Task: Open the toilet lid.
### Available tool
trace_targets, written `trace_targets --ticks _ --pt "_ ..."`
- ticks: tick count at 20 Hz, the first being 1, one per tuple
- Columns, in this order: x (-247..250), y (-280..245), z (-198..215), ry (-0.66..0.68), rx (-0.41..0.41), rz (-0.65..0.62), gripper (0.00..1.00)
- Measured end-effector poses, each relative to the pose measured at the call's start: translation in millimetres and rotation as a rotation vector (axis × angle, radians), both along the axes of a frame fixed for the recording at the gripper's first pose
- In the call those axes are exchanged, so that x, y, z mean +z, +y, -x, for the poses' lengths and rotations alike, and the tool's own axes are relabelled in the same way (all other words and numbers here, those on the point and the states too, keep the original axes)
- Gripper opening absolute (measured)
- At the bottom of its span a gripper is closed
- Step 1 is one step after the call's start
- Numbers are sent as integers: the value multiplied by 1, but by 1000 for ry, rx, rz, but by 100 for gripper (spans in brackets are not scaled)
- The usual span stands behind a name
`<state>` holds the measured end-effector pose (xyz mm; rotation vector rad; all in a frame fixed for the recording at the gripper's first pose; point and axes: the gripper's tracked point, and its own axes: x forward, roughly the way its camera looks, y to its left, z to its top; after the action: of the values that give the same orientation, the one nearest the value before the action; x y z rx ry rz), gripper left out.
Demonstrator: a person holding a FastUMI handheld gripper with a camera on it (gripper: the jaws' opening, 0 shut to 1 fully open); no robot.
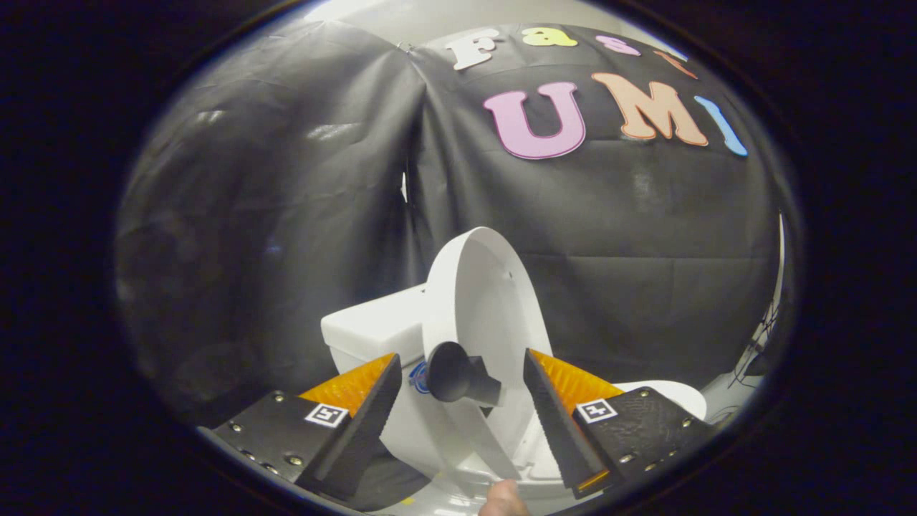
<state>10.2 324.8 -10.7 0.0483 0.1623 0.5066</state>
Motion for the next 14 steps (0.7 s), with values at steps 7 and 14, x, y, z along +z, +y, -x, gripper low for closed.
trace_targets --ticks 7,14 --pt "5 -17 0 4 -9 -25 100" --pt "13 -26 7 -21 15 -23 100"
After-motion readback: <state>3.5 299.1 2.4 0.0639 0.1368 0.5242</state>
